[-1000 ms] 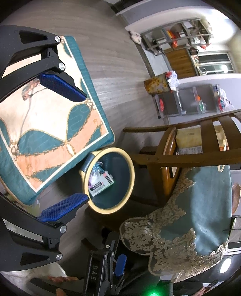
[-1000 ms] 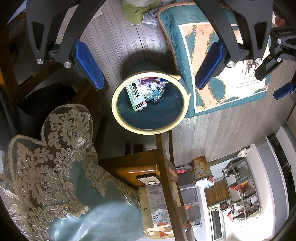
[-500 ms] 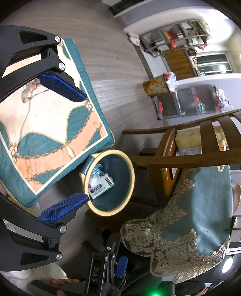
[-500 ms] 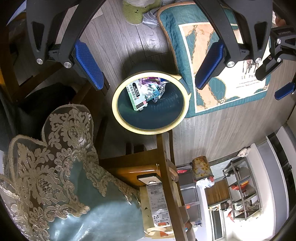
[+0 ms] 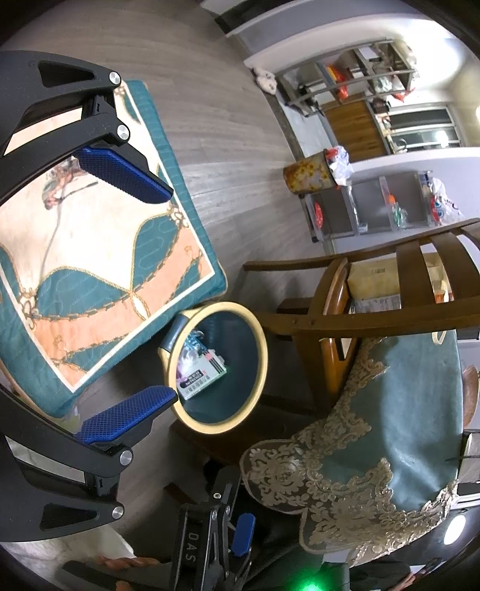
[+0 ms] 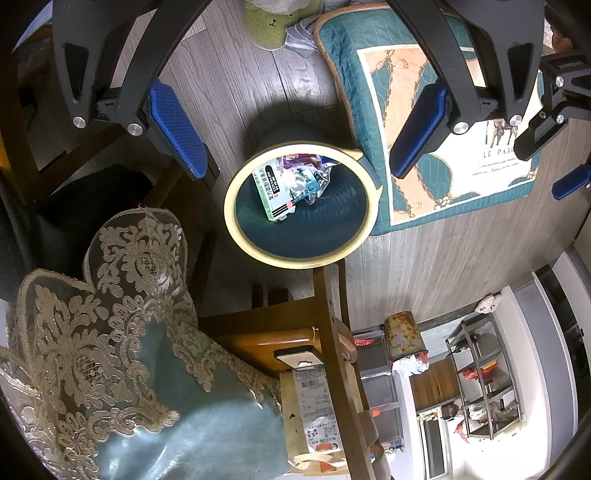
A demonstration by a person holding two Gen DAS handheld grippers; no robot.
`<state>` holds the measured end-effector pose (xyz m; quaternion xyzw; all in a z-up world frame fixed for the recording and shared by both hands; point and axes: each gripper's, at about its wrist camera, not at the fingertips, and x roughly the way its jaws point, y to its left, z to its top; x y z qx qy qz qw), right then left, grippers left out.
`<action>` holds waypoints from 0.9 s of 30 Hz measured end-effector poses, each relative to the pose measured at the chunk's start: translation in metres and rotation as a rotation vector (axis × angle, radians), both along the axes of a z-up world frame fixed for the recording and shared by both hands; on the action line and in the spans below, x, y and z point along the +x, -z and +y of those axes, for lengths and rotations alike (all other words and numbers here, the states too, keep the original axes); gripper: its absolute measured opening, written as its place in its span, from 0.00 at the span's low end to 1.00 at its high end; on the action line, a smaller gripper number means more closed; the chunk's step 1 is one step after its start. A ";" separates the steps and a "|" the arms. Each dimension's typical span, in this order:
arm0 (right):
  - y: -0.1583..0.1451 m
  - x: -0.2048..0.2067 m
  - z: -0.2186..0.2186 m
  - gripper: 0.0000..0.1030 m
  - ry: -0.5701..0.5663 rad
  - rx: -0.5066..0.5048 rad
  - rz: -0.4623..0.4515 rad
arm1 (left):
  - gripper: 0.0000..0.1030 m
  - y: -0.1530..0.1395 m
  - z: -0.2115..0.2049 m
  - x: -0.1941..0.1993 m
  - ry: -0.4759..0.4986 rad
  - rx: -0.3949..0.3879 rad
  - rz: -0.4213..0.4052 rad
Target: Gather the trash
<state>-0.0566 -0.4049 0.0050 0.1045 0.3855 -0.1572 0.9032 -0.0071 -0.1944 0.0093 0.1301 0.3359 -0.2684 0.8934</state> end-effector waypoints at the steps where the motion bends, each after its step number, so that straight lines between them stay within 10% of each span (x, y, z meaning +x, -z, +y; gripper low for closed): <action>1: 0.000 0.000 0.000 0.94 0.000 0.000 0.000 | 0.95 0.000 0.000 0.000 0.000 0.000 0.001; 27: 0.002 0.000 -0.003 0.94 0.018 0.004 0.009 | 0.95 0.000 -0.006 0.000 0.016 0.021 0.015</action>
